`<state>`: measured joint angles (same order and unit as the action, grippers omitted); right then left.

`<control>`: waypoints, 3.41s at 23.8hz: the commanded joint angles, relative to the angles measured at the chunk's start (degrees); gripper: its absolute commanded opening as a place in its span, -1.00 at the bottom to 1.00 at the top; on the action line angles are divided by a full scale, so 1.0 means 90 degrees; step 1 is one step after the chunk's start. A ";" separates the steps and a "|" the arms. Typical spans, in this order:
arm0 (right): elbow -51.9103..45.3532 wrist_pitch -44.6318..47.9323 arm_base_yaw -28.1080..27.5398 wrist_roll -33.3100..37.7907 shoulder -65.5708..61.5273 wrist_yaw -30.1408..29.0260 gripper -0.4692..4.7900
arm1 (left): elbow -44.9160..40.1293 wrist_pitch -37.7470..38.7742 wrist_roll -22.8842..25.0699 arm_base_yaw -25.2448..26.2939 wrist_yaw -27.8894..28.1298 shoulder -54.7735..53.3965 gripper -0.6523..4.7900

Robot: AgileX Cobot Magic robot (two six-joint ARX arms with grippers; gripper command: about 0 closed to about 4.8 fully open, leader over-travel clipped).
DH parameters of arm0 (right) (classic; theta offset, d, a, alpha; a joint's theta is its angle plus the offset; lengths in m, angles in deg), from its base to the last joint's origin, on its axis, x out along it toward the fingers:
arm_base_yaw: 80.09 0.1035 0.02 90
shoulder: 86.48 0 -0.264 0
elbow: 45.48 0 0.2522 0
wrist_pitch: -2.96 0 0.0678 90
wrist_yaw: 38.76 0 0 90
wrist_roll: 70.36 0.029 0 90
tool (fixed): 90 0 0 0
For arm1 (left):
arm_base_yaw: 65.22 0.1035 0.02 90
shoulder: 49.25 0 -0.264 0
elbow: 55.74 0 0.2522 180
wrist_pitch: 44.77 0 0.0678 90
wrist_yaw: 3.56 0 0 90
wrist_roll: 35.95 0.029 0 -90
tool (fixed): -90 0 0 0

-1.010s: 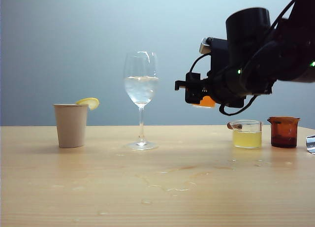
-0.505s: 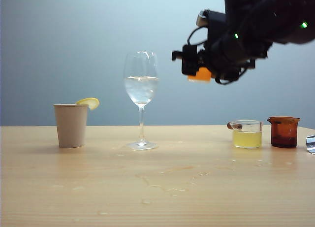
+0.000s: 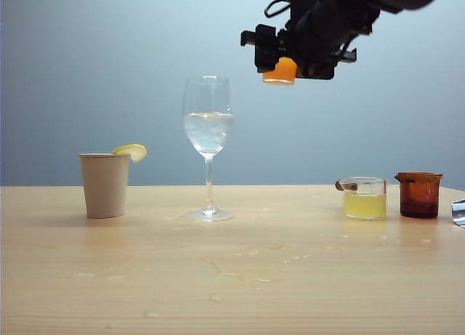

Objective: Pick up the second measuring cup from the left, pour the orange juice inside into the goblet, and finally put the measuring cup back in its original place.

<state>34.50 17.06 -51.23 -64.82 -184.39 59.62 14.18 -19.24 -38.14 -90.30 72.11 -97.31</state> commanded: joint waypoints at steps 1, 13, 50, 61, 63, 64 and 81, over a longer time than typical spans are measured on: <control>0.0338 -0.0304 0.0010 -0.0056 0.0066 -0.0238 0.24 | 0.0024 -0.0075 0.0024 -0.0005 0.0012 0.0012 -0.78; 0.0733 -0.0809 0.0211 -0.0301 0.0097 -0.0551 0.24 | 0.0027 -0.0075 0.0024 -0.0005 0.0010 0.0012 -0.78; 0.1083 -0.1426 0.0644 -0.1168 0.0185 -0.0253 0.24 | 0.0024 -0.0070 0.0024 -0.0005 -0.0005 0.0012 -0.78; 0.1083 -0.1452 0.0644 -0.1479 0.0177 -0.0206 0.24 | 0.0024 -0.0070 0.0024 -0.0005 -0.0005 0.0012 -0.78; 0.1083 -0.1455 0.0644 -0.1479 0.0177 -0.0206 0.24 | 0.0024 -0.0070 0.0027 -0.0005 -0.0005 0.0012 -0.78; 0.1083 -0.1452 0.0644 -0.1479 0.0177 -0.0206 0.24 | 0.0024 -0.0070 0.0024 -0.0005 -0.0005 0.0012 -0.78; 0.1083 -0.1447 0.0646 -0.1695 0.0170 -0.0087 0.24 | 0.0024 -0.0070 0.0027 -0.0005 -0.0005 0.0012 -0.78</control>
<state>43.70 2.57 -45.50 -79.73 -183.34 58.72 14.18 -19.24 -38.14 -90.30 72.09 -97.31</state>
